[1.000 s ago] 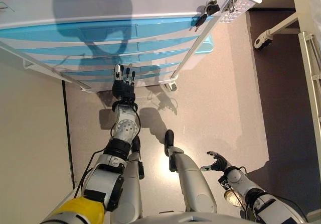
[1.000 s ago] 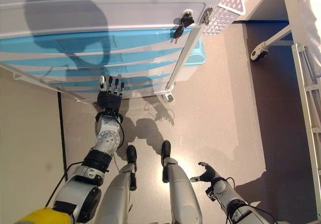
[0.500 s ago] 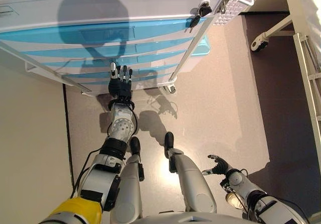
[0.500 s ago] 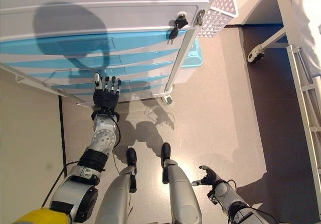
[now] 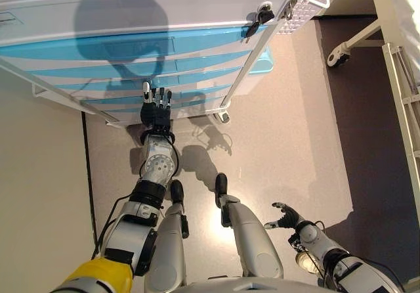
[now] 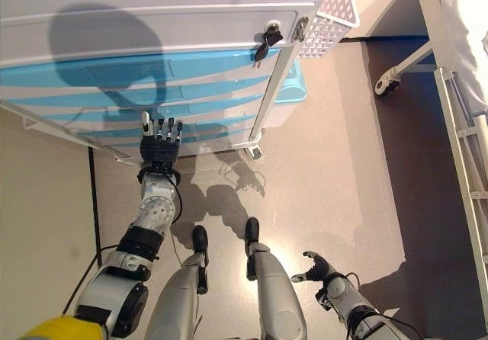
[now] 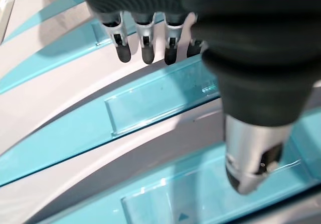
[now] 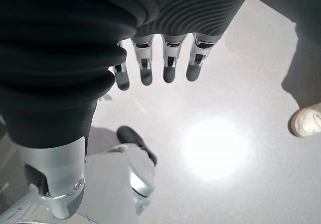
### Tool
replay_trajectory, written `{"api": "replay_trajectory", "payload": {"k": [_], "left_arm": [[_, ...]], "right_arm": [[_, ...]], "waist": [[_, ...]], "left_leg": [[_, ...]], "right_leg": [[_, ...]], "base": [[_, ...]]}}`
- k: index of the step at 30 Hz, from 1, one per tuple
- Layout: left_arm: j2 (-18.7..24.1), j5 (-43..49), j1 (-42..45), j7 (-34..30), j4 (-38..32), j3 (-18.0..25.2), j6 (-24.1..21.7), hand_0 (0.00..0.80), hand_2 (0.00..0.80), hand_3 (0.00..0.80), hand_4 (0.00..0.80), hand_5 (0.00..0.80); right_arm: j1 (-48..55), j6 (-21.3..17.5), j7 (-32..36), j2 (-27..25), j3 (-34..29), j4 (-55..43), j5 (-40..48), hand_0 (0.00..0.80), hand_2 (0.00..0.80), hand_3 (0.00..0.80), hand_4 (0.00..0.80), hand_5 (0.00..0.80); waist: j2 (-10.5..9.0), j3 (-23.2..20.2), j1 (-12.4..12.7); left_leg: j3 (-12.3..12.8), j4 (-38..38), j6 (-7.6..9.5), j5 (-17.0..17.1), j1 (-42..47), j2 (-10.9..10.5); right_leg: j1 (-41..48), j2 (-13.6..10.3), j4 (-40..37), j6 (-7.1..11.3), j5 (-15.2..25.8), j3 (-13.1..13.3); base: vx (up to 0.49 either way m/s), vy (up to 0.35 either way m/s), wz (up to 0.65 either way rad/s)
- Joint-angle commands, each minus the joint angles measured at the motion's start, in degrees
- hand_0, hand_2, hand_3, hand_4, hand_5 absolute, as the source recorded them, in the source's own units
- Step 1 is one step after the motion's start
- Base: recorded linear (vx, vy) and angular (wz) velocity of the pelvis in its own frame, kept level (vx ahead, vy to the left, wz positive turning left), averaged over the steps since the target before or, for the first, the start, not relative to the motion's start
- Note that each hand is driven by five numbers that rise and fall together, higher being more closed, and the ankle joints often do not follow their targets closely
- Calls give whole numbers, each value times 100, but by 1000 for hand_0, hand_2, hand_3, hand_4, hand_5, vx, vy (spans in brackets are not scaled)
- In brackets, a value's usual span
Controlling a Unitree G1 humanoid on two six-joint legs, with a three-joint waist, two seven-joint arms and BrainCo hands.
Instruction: Open the drawer and pick up the medicine
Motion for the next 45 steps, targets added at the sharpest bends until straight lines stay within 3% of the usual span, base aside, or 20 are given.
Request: {"api": "replay_trajectory", "payload": {"k": [1, 2, 3, 4, 10, 12, 13, 15, 16, 33, 45], "left_arm": [[394, 527, -1467, -748, -1198, -89, -519, 0, 0, 0, 0, 0], [393, 546, -1480, -748, -1200, -112, -514, 0, 0, 0, 0, 0], [378, 547, -1501, -764, -1180, -155, -493, 0, 0, 0, 0, 0], [377, 559, -1510, -777, -1176, -168, -492, 0, 0, 0, 0, 0], [340, 507, -1469, -861, -1223, -201, -470, 0, 0, 0, 0, 0], [293, 466, -1428, -899, -1272, -188, -465, 163, 163, 163, 163, 163], [256, 448, -1385, -895, -1299, -175, -477, 455, 455, 455, 455, 455], [217, 424, -1324, -920, -1349, -161, -479, 649, 649, 649, 649, 649], [190, 410, -1285, -927, -1364, -148, -467, 800, 800, 800, 800, 800], [-38, 368, -581, -991, -1438, 64, -415, 800, 800, 800, 800, 800], [112, 488, -336, -1012, -1586, 127, -401, 800, 800, 800, 800, 800]], "right_arm": [[322, 45, 18, -314, 252, 21, -64, 0, 0, 0, 0, 0], [329, 52, 16, -313, 249, 36, -61, 0, 0, 0, 0, 0], [348, 63, 17, -308, 248, 57, -56, 0, 0, 0, 0, 0], [361, 67, 22, -308, 242, 58, -53, 0, 0, 0, 0, 0], [345, 82, 24, -299, 242, 103, -62, 0, 0, 0, 0, 0], [327, 85, 15, -284, 233, 153, -75, 0, 0, 0, 0, 0], [322, 86, 18, -280, 237, 127, -79, 0, 0, 0, 0, 0], [325, 89, 26, -269, 237, 140, -94, 0, 0, 0, 0, 0], [331, 91, 32, -260, 237, 133, -90, 0, 0, 0, 0, 0], [235, 76, 10, -57, 257, 269, -138, 0, 0, 0, 0, 0], [210, 70, 0, -50, 253, 315, -213, 0, 0, 0, 0, 0]], "waist": [[268, -561, -20], [265, -538, -22], [289, -592, -17], [281, -563, -19], [304, -568, -4], [318, -571, 13], [321, -570, 18], [331, -563, 34], [330, -560, 42], [293, -557, 191], [278, -554, 255]], "left_leg": [[-239, 54, 100, -220, -127, -220], [-165, 37, 127, -56, -165, -232], [-232, -20, 99, -191, -40, -240], [-170, -41, 128, -29, -77, -249], [-166, -70, 144, -27, 51, -280], [-177, -66, 149, -31, 82, -299], [-185, -73, 150, -28, 105, -304], [-183, -92, 150, -17, 127, -308], [-186, -106, 149, -9, 135, -309], [-233, -337, 141, 141, 236, -304], [-275, -336, 154, 155, 245, -278]], "right_leg": [[122, 74, 74, 322, 164, 7], [86, 52, 58, 285, 304, -36], [167, 49, 113, 331, 144, 4], [145, 25, 92, 293, 280, -35], [232, 1, 135, 298, 253, -12], [267, -5, 144, 297, 236, -16], [283, -9, 153, 295, 232, -14], [300, -16, 163, 294, 227, -27], [307, -19, 159, 295, 224, -31], [286, -35, 179, 289, 216, -115], [281, -44, 292, 291, 184, -145]], "base": [[-92, 7, -3], [6, 6, -4], [-91, 3, -3], [5, 4, -4], [-16, 0, 0], [0, 0, 0], [0, 0, 0], [0, 0, 0], [0, 0, 0], [0, 0, 0], [0, 0, 0]]}}
